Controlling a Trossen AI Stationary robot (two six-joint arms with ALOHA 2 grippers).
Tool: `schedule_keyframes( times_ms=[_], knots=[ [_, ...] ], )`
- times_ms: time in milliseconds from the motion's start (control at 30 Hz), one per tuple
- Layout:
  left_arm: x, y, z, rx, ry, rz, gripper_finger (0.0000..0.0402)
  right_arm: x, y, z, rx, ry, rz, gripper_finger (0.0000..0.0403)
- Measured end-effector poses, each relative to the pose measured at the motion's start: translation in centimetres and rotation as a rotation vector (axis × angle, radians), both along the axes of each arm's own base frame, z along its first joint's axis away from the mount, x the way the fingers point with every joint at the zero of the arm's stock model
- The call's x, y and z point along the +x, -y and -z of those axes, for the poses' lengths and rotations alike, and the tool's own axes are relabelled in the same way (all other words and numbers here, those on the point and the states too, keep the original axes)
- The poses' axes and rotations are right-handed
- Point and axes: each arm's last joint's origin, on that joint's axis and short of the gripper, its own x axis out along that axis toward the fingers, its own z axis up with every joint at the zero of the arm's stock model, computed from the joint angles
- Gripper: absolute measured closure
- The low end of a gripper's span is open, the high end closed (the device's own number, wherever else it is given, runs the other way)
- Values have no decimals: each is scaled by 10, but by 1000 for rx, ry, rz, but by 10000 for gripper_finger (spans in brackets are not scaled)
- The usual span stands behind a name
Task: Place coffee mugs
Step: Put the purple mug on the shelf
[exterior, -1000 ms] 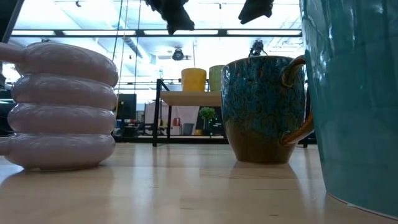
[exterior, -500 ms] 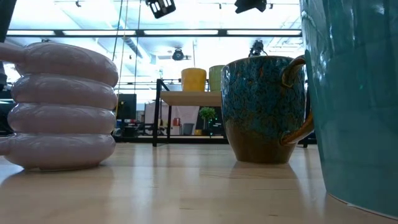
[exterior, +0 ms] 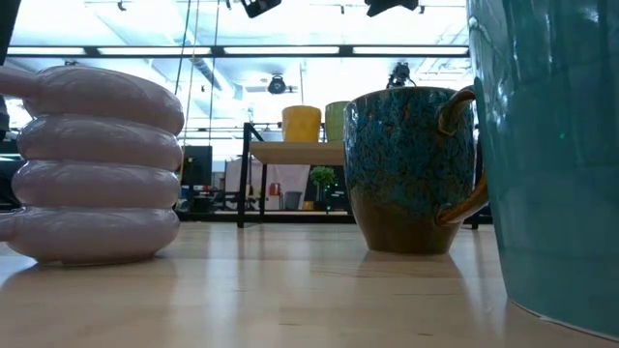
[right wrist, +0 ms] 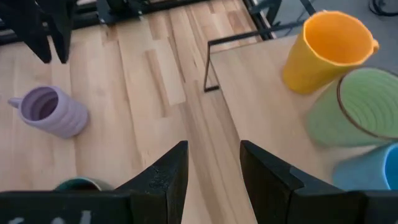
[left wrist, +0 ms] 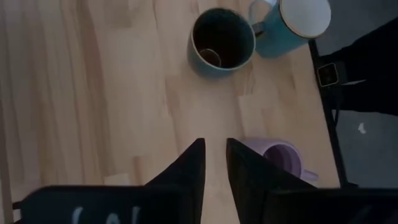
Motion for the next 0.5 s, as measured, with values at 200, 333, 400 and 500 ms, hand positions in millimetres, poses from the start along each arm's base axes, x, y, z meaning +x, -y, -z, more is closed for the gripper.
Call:
schedule_keyframes(
  times_ms=[200, 333, 400, 500],
  knots=[
    [1, 21, 0, 23, -10, 20, 346, -1, -20, 3, 17, -39, 50, 252],
    [0, 39, 1, 82, -11, 35, 349, -2, -31, 5, 29, -58, 69, 252],
    [-1, 47, 1, 86, -12, 46, 349, -3, -35, 5, 33, -62, 75, 252],
    [-2, 58, 1, 78, -16, 39, 349, -5, -39, 6, 46, -80, 81, 252]
  ],
)
